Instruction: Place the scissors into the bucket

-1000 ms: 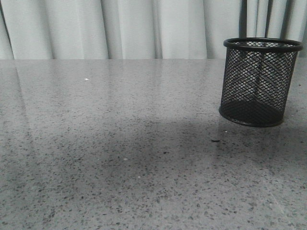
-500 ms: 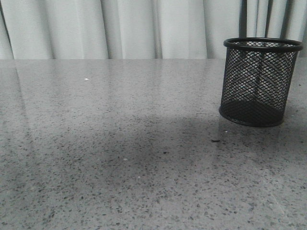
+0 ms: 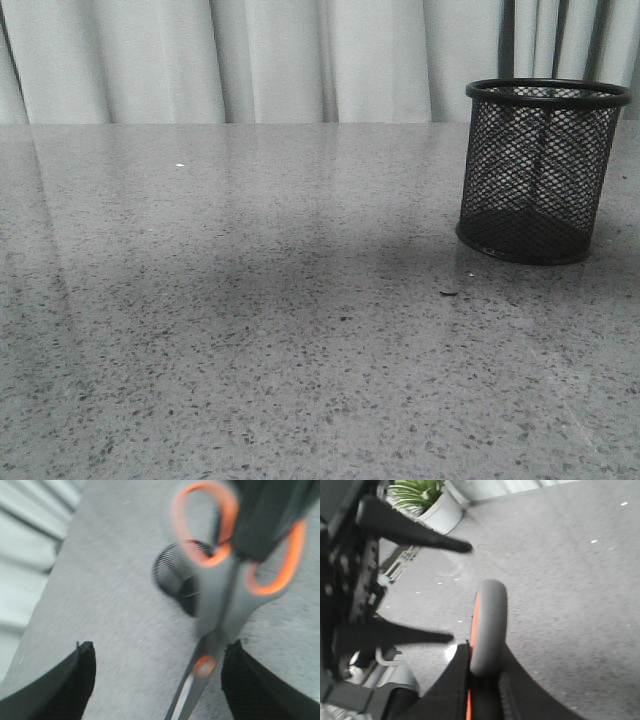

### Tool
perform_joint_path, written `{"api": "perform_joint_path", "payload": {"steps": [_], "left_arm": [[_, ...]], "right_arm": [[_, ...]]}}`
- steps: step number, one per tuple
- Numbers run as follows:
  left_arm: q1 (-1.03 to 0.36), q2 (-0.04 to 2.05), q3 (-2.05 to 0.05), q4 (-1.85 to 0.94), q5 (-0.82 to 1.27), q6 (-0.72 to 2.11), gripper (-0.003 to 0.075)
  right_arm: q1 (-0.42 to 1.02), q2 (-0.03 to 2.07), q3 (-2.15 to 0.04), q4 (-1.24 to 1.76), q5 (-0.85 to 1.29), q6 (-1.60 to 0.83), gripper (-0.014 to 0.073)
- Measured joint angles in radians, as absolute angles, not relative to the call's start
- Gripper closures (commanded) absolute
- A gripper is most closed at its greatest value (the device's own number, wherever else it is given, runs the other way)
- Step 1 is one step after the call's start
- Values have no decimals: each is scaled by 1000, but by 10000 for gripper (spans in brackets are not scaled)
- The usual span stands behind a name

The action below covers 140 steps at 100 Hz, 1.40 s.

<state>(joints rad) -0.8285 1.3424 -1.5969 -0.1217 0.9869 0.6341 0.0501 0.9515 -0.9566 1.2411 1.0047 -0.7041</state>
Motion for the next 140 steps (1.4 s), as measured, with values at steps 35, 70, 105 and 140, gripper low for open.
{"api": "perform_joint_path", "payload": {"steps": [35, 70, 105, 140], "left_arm": [[-429, 1317, -1726, -173, 1189, 439, 228], [-137, 1175, -1733, -197, 1207, 410, 228], [-117, 1135, -1735, -210, 1201, 406, 228], [-117, 1135, -1735, -227, 1199, 404, 228]], "right_arm": [[-22, 1018, -1221, 717, 1037, -421, 643], [-22, 1028, -1367, 445, 1195, -294, 643], [17, 1040, -1385, 324, 1270, -246, 643], [70, 1186, -1385, 319, 1270, -239, 643]]}}
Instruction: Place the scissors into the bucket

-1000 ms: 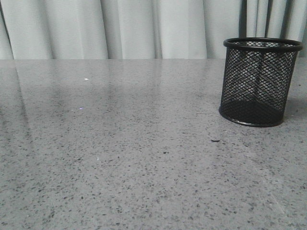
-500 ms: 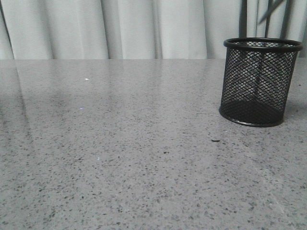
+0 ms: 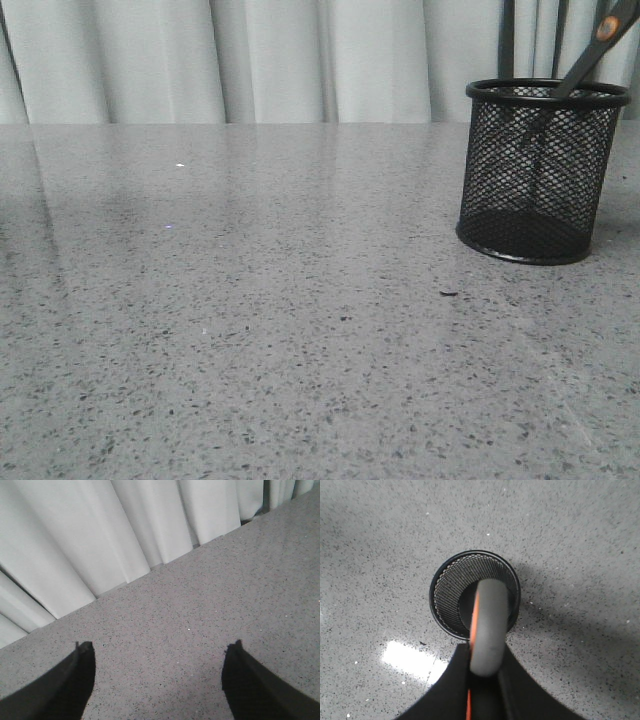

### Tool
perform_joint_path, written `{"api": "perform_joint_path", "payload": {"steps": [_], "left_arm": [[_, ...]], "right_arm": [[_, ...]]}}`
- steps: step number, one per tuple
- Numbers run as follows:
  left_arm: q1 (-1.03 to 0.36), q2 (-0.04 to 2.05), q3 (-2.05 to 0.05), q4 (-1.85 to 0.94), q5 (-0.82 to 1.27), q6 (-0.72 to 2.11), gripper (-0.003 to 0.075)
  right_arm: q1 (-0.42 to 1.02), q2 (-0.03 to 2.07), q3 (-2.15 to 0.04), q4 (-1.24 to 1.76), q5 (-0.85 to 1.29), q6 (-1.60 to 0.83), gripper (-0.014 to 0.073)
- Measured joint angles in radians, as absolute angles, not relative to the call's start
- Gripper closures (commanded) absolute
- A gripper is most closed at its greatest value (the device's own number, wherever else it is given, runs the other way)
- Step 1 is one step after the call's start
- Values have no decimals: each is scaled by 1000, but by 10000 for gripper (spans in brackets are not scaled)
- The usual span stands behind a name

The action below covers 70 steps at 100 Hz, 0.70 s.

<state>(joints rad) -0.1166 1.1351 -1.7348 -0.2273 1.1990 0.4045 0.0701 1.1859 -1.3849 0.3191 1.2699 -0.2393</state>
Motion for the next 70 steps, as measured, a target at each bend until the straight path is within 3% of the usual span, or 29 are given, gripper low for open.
{"api": "perform_joint_path", "payload": {"steps": [29, 53, 70], "left_arm": [[-117, 1135, -1735, -227, 1199, 404, 228], [-117, 1135, -1735, -227, 1195, 404, 228], [-117, 1135, -1735, -229, 1192, 404, 228]], "right_arm": [[70, 1285, -1385, 315, 1266, -237, 615], [70, 1304, -1385, 313, 1261, -249, 238], [70, 1304, -1414, 278, 1259, -253, 219]]}}
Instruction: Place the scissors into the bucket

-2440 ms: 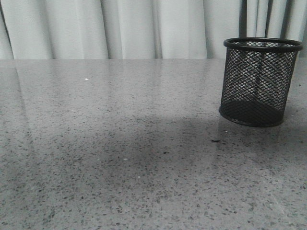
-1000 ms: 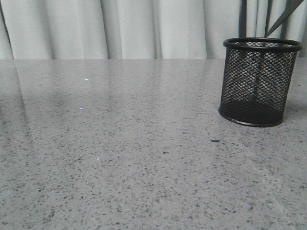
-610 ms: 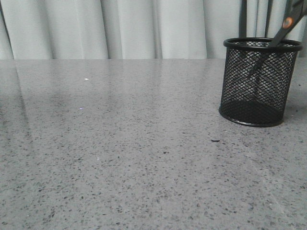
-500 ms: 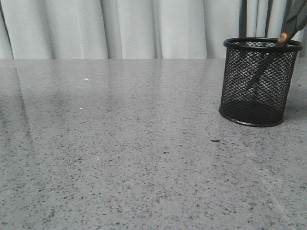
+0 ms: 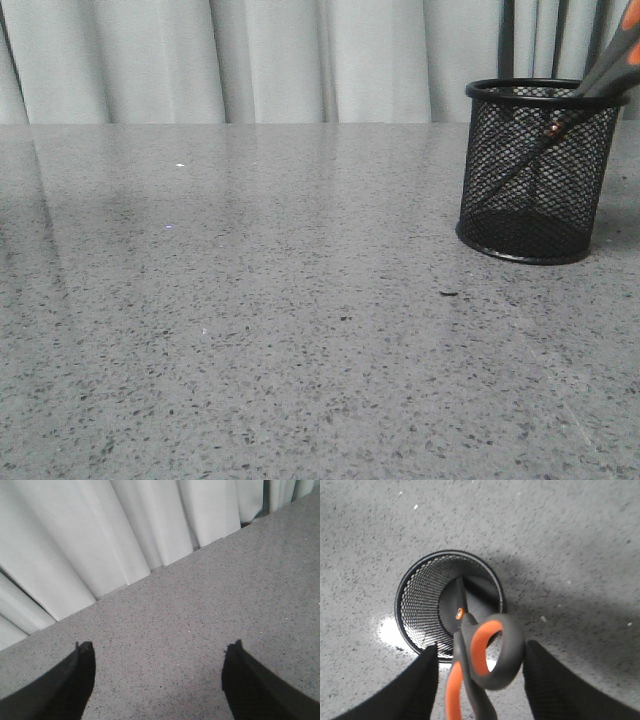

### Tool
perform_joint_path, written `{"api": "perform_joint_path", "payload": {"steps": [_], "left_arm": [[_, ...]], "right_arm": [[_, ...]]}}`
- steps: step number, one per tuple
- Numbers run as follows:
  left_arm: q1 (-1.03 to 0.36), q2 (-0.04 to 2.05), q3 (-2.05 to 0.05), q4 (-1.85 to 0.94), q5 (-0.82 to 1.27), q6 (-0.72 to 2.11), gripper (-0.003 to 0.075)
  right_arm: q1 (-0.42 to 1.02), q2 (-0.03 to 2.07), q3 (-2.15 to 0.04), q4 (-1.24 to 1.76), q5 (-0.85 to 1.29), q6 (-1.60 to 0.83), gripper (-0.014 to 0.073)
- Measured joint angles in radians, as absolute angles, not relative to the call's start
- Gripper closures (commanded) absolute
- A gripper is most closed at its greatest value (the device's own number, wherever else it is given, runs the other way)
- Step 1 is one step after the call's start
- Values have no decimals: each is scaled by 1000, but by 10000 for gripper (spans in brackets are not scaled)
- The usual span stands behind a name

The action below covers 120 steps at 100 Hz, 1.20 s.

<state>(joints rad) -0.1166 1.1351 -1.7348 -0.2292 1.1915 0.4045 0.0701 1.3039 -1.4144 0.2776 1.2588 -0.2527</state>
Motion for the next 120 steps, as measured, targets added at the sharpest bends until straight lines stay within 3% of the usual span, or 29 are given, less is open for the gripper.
{"api": "perform_joint_path", "payload": {"steps": [35, 47, 64, 67, 89, 120], "left_arm": [[-117, 1135, -1735, -223, 1192, 404, 258], [-117, 1135, -1735, -223, 1187, 404, 412], [-117, 1135, -1735, -223, 1185, 404, 740], [-117, 1135, -1735, -228, 1185, 404, 741], [-117, 1049, -1608, -253, 1057, 404, 741], [-117, 656, -1013, -264, 553, 396, 741]], "right_arm": [[70, 1187, -1532, 191, 1230, -258, 225], [70, 1125, -1534, 191, 1176, -258, 316], [70, 1044, -1521, 231, 1077, -258, 613], [70, 1025, -1508, 237, 1051, -258, 672], [70, 865, -1232, 258, 774, -258, 662], [70, 550, -729, 274, 355, -258, 662]]}}
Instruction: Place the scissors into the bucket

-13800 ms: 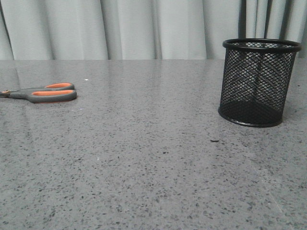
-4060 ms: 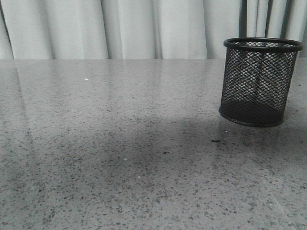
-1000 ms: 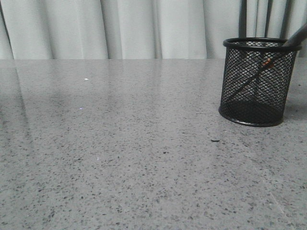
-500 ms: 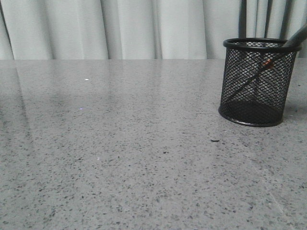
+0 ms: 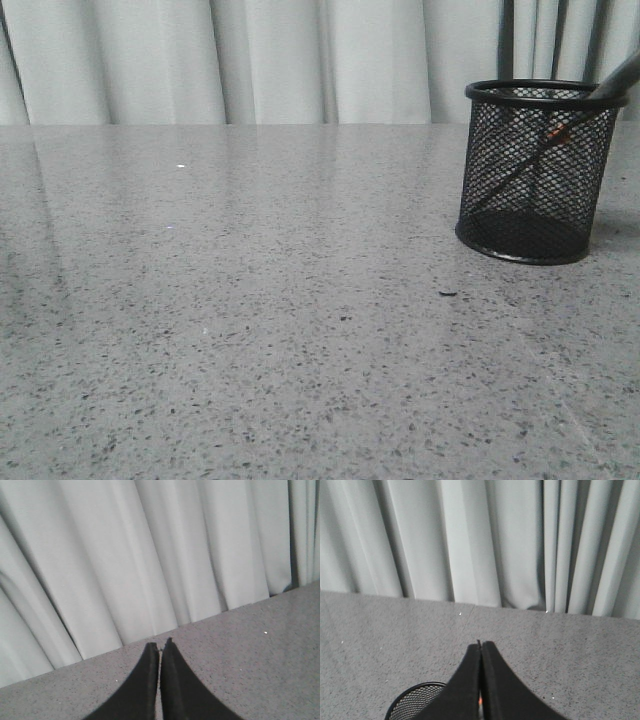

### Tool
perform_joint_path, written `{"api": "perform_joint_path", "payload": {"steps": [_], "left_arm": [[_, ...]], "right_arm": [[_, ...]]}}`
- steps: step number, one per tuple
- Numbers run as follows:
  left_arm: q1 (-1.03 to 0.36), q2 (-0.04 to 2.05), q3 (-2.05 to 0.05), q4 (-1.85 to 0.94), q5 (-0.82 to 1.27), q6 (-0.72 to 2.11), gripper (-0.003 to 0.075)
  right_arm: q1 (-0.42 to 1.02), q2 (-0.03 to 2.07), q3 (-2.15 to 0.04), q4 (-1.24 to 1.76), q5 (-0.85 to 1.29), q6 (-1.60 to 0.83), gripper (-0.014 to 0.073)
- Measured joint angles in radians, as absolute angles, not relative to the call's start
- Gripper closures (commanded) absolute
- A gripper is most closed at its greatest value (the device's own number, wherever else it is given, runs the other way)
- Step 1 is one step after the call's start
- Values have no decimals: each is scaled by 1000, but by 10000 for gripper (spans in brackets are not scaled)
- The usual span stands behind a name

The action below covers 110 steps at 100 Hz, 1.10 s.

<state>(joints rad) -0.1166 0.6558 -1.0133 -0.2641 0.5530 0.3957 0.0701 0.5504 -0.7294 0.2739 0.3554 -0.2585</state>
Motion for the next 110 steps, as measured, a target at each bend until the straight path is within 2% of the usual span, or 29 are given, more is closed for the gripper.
{"api": "perform_joint_path", "payload": {"steps": [23, 40, 110], "left_arm": [[-117, 349, -559, -266, 294, 396, 741], [-117, 192, -360, -277, 202, 396, 741], [-117, 150, -217, -318, 167, 395, 741]], "right_arm": [[70, 339, -469, 278, 269, -258, 662], [70, 246, -324, 278, 211, -258, 662], [70, 231, -286, 282, 192, -260, 662]]}}
